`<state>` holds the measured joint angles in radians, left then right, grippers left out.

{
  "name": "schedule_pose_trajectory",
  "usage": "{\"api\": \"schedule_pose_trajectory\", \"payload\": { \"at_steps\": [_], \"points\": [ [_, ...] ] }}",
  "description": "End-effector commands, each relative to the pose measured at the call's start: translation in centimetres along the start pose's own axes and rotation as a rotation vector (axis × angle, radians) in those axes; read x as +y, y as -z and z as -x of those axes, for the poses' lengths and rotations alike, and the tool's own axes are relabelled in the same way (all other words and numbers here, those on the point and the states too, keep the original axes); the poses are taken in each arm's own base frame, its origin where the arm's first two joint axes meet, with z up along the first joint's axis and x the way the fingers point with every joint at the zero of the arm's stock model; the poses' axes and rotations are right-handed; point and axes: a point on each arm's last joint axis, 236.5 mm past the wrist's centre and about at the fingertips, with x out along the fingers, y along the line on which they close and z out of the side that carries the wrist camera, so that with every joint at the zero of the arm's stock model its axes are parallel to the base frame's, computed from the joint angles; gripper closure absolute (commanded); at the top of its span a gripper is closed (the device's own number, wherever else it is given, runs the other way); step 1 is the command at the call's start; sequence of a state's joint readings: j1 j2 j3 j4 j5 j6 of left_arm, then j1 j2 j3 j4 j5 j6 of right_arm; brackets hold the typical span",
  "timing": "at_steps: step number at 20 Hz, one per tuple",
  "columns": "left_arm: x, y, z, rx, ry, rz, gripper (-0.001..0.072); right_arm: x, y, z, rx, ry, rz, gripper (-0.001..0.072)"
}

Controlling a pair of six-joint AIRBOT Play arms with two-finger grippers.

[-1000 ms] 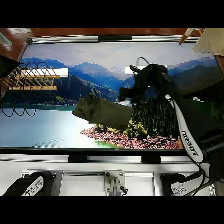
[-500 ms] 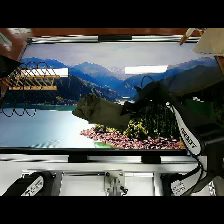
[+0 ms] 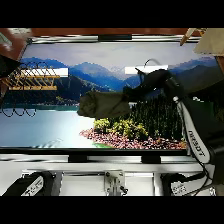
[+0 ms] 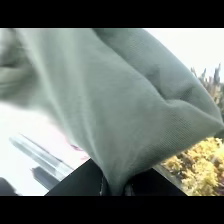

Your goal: Fold the shirts.

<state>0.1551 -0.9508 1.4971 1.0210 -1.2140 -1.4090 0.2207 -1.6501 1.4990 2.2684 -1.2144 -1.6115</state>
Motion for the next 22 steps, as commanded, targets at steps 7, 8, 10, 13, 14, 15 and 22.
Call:
{"api": "schedule_pose_trajectory", "payload": {
  "at_steps": [7,8,10,13,14,15,22],
  "points": [
    [0.0,0.0,0.0,0.000,0.001,-0.001,0.0677,3.9,-7.8,25.8,-0.546,-0.007,0.037,0.0651],
    [0.0,0.0,0.0,0.001,0.001,-0.001,0.0677,2.6,-8.3,27.7,-0.588,0.009,0.017,0.0651],
    [-0.1,0.0,0.1,0.001,0.001,-0.001,0.0677,-0.4,-8.9,30.7,-0.653,0.044,-0.029,0.0651],
    [-0.1,0.0,0.1,0.001,0.001,-0.001,0.0678,-5.4,-9.0,34.4,-0.730,0.125,-0.094,0.0651],
    [-0.1,0.0,0.1,0.000,0.001,0.002,0.0677,-7.0,-8.9,35.7,-0.755,0.156,-0.111,0.0651],
    [-0.1,0.0,0.1,0.001,0.001,0.002,0.0678,-8.4,-8.8,36.8,-0.780,0.187,-0.120,0.0651],
    [-0.1,0.0,0.1,0.000,0.001,0.001,0.0677,-16.2,-6.3,40.9,-0.810,0.409,-0.231,0.0651]
  ]
}}
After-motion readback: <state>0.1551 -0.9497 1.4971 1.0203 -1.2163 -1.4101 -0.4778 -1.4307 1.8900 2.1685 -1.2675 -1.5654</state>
